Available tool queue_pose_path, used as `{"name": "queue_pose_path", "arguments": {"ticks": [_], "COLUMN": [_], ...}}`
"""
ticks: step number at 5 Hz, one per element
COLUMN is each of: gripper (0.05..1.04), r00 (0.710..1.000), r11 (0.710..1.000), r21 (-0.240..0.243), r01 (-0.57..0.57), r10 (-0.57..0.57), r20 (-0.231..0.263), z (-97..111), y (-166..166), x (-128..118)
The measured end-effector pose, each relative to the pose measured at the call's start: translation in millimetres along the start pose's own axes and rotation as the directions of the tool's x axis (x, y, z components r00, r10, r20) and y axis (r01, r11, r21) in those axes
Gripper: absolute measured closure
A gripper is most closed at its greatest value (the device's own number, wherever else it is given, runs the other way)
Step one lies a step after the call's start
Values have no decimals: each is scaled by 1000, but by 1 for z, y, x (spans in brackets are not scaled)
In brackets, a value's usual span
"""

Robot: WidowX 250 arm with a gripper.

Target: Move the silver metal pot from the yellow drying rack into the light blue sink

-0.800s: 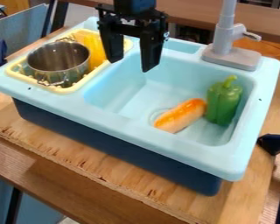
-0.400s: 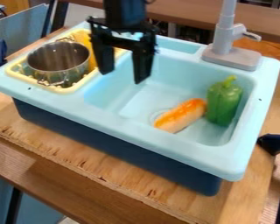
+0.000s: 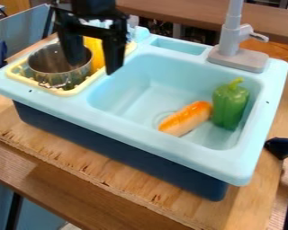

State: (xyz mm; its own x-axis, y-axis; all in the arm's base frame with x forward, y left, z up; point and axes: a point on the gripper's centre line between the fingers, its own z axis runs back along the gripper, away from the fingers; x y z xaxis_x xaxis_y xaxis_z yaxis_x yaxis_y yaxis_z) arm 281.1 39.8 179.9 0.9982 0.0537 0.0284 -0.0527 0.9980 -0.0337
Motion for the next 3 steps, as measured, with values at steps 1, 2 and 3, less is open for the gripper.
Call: {"name": "queue_pose_path", "arguments": {"ticks": [1, 2, 3], "gripper": [85, 85, 85], "r00": [1000, 999, 998], "r11": [999, 997, 997], "r21": [40, 50, 51], "r01": [-12, -53, -62], "r10": [12, 52, 61], "r20": [10, 11, 32], "z": [4, 1, -4], "y": [23, 46, 59], "x": [-2, 6, 16]}}
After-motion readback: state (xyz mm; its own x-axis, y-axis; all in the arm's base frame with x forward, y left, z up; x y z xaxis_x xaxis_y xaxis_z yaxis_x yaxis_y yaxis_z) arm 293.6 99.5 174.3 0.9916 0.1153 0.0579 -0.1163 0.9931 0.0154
